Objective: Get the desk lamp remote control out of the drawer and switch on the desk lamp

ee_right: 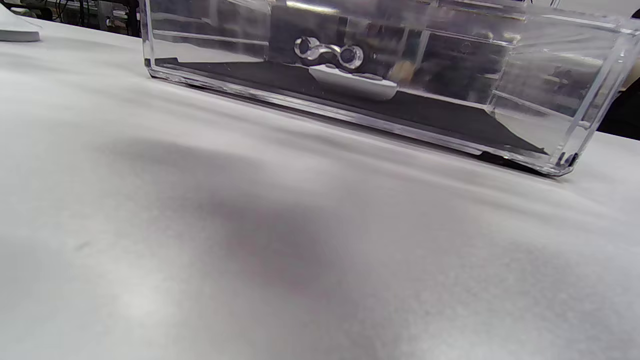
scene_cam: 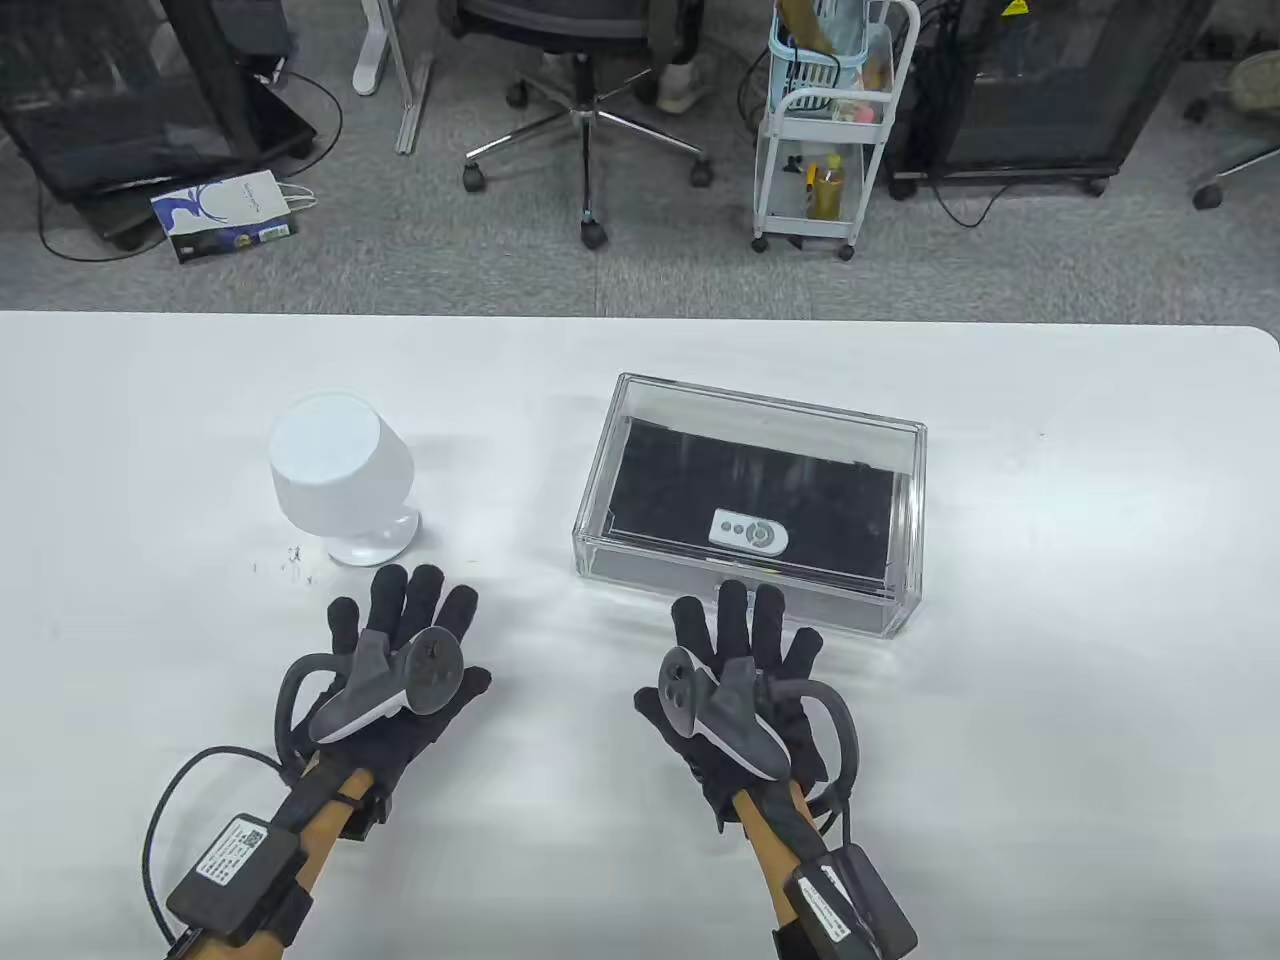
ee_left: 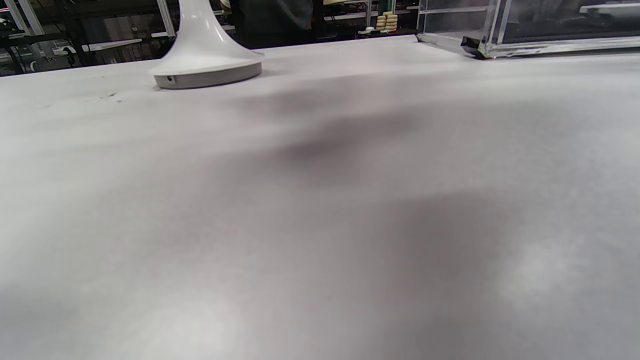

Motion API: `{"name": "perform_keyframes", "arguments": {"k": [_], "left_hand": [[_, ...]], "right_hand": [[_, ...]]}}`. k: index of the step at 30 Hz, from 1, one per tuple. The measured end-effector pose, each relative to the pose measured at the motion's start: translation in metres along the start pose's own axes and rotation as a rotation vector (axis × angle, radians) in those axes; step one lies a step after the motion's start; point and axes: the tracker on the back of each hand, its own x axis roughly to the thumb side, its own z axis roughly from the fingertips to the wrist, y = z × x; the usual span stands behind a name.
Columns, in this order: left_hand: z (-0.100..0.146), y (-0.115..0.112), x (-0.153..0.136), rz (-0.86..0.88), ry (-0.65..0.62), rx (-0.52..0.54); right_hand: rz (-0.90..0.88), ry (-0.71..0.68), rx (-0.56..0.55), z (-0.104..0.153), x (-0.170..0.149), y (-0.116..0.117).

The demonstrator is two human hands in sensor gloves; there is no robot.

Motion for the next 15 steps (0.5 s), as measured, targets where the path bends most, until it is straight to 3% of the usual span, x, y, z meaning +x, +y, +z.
{"name": "perform_keyframes", "arguments": {"k": [15], "left_hand": [[-0.0035,-0.0054,0.0017,-0.008,-0.006,-0.033]], "right_hand": [[-0.006,0.002,0.013,-0.0026,0.0001,0.0037]]}}
